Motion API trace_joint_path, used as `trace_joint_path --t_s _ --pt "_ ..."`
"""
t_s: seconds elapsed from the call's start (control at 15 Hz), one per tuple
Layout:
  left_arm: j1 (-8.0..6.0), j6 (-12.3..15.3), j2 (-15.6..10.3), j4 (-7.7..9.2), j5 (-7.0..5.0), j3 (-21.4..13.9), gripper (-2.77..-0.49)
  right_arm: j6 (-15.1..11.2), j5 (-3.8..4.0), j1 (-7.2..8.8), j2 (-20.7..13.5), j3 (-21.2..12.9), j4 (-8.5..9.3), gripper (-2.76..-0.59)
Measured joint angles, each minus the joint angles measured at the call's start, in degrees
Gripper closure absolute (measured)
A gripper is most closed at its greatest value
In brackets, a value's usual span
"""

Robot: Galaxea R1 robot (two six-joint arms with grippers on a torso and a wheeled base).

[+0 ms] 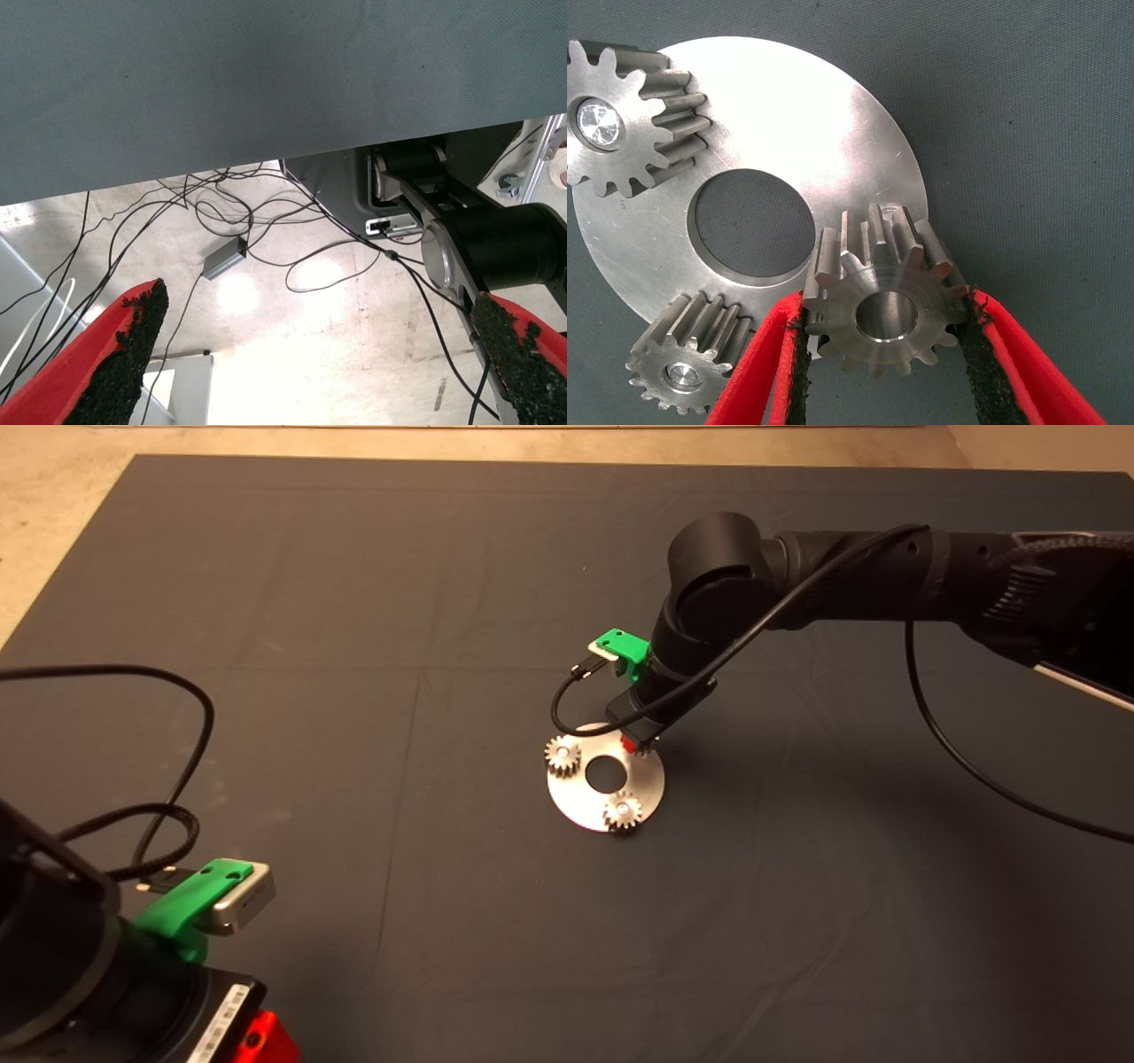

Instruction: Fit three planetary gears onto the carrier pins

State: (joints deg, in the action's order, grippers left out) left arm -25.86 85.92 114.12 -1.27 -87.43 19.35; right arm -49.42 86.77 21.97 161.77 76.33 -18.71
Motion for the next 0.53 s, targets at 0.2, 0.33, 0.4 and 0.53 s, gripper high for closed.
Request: trace_joint_path --t_s 0.2,0.33,0.4,0.53 --pt "0.00 0.00 0.00 0.00 0.00 0.00 -2.46 0.04 0.11 0.09 0.15 0.41 0.00 -1.03" --pt "0.00 0.00 0.00 0.00 0.02 0.00 -2.46 0.11 0.13 0.09 0.15 0.44 0.00 -1.03" --pt "0.00 0.00 0.00 0.00 0.00 0.00 -2.46 0.22 0.13 0.09 0.17 0.49 0.00 -1.03" --pt "0.00 0.00 0.02 0.00 0.01 0.00 -2.46 0.50 0.20 0.09 0.26 0.49 0.00 -1.03"
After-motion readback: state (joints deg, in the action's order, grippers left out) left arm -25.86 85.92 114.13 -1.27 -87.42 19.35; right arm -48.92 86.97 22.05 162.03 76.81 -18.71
